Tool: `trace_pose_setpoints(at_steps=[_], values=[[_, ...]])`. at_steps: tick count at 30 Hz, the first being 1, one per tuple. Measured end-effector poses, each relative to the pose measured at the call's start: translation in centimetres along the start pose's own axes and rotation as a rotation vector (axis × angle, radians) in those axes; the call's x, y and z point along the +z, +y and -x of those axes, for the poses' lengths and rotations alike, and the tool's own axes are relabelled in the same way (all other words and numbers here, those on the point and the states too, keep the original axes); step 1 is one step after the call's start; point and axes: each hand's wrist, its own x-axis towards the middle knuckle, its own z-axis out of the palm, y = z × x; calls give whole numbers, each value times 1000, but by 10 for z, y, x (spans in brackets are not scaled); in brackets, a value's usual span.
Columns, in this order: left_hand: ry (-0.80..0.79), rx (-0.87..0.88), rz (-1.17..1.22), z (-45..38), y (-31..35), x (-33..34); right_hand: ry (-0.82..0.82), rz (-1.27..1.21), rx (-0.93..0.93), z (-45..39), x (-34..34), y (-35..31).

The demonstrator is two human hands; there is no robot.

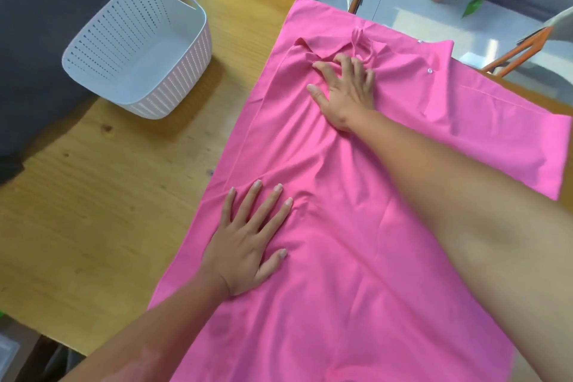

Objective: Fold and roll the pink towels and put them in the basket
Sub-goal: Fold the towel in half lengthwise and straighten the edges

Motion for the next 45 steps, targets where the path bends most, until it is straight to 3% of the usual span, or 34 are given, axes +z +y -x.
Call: trace_pose_setpoints(at_steps=[13,18,23,30,45], values=[[-13,-10,40,-1,0,-1,49,-86,-91,-49,-28,3],[-15,-21,42,0,1,-4,-91,119,-82,-66,-42,-9],[-2,-34,46,0,2,-5,-179,126,11,-76,-43,-26],[-10,-44,68,0,3,-6,-122,87,64,-76,-40,-38],[-11,-78,53,1,2,-5,43,-33,-89,-104,-57,-32]])
